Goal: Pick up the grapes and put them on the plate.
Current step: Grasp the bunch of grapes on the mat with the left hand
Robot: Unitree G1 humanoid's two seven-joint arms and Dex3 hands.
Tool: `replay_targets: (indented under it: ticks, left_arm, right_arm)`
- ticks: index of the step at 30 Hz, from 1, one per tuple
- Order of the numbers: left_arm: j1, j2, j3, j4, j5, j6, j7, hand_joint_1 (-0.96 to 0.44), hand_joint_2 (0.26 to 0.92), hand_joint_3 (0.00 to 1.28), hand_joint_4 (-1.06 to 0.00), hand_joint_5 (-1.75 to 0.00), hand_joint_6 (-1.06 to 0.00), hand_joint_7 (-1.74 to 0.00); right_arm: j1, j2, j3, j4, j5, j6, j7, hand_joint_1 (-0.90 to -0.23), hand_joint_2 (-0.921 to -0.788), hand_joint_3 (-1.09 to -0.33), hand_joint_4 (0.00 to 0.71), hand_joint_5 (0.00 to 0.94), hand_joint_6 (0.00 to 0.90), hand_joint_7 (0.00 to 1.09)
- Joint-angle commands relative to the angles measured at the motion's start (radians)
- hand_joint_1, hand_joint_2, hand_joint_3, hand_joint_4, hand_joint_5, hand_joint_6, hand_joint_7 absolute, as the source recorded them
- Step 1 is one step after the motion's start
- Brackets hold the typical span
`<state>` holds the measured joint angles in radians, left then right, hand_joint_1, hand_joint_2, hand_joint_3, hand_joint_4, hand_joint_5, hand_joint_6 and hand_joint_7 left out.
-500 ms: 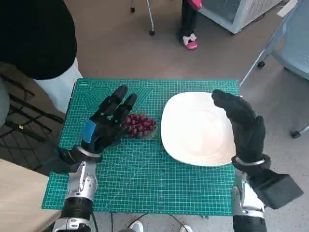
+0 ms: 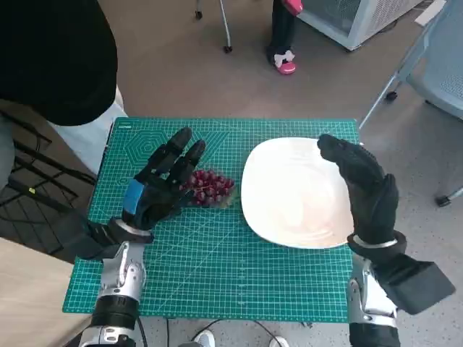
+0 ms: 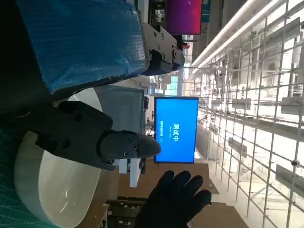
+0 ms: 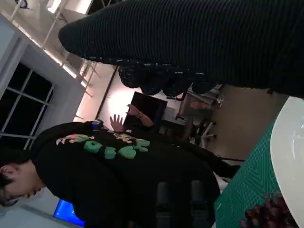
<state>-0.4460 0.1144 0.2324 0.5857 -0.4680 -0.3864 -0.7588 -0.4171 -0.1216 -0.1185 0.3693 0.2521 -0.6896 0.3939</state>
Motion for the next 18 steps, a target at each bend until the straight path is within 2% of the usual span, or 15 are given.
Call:
replay_targets:
  ticks: [1,18]
  left_arm:
    - [0.015,0.001,-0.004,-0.021,-0.003,0.015,-0.01,-0.45,0.921,0.29,-0.19,0.0,-0.35,0.0]
    - [0.022,-0.002,-0.001,-0.029,-0.008,0.032,-0.012,-0.39,0.921,0.24,-0.19,0.0,-0.35,0.0]
  right_arm:
    - [0.024,-0.006,-0.002,0.004,0.0,0.018,0.001,-0.603,-0.921,-0.877,0.394,0.001,-0.001,0.45]
    - [0.026,-0.007,-0.003,0.0,0.006,0.028,0.005,-0.602,-0.921,-0.878,0.394,0.001,-0.001,0.45]
